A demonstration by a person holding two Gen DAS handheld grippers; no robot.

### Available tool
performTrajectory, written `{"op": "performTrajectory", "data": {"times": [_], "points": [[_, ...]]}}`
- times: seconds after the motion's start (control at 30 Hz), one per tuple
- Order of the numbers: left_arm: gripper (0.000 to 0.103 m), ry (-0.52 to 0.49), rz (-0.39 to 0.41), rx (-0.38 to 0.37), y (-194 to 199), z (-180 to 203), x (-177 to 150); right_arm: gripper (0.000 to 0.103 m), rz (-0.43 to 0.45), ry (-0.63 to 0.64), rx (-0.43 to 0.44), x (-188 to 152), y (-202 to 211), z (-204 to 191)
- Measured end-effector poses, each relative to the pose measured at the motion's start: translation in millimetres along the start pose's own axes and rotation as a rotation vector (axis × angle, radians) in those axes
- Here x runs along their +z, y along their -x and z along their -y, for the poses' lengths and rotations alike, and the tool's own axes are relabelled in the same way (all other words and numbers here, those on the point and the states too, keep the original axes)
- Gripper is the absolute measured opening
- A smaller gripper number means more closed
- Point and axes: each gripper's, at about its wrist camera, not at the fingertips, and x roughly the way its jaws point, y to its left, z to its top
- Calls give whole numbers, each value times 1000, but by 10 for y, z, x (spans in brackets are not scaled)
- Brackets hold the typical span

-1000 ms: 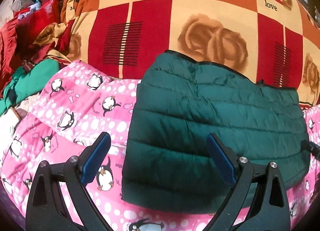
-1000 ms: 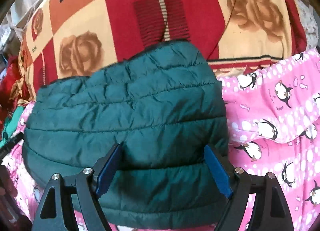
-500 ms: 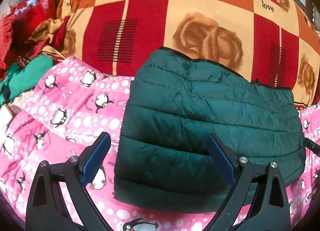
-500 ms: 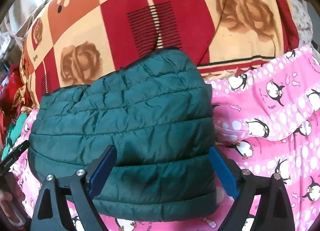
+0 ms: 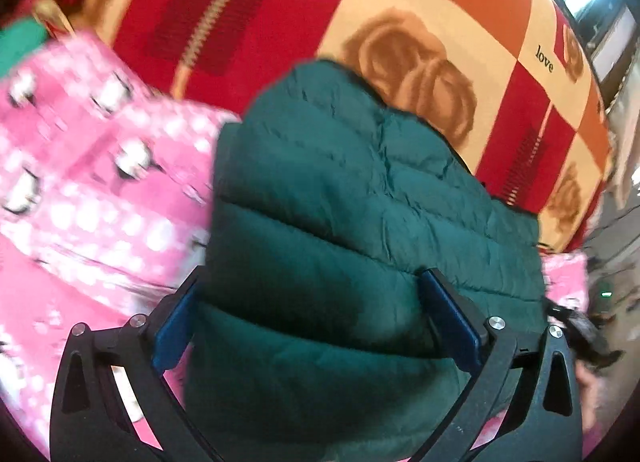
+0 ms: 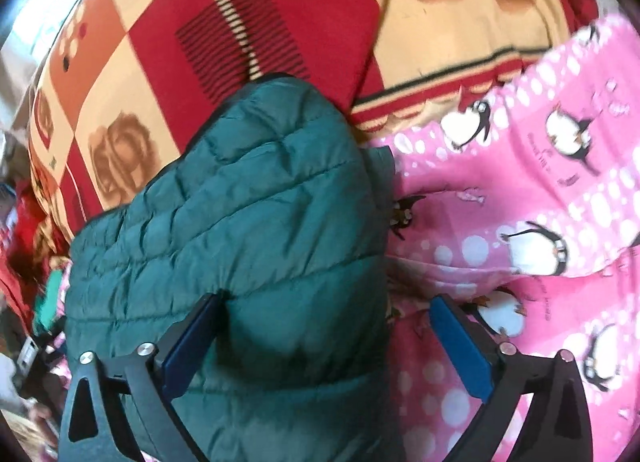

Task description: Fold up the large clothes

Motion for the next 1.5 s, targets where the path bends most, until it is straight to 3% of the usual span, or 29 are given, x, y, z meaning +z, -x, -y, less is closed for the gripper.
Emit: {"op": "performTrajectory", "data": {"times": [0.1, 0.37, 0.5, 0.63, 0.67, 0.8, 0.87, 0.97, 1.23, 1.5], "points": [[103, 64, -42, -62, -121, -109, 18, 103, -18, -14, 53, 63, -123, 75], [103, 81, -68, -130, -314, -143, 62, 103, -87, 24, 168, 184, -406, 23], [103, 81, -85, -124, -388, -122, 102, 103, -126, -24, 237, 165, -565, 25], [103, 56, -115, -99, -404, -73, 129, 103, -108, 9, 236, 121, -550, -54], [98, 48, -115, -98, -396, -61, 131, 100, -107, 21, 234, 111, -545, -94], [76, 2, -68, -85, -233, 47, 88, 76, -56, 69, 216, 51, -387, -230], [62, -26, -45, -70, -126, 122, 68, 68, -30, 88, 201, 32, -311, -302], [50, -56, -30, -57, 45, 220, 62, 58, -1, 94, 191, -1, -156, -389], [44, -64, -35, -85, 642, 384, -40, 50, 16, 72, 266, -116, 388, -516], [44, -77, -111, -83, 1297, 360, -514, 50, -15, 59, 301, -618, 1121, -427]]}}
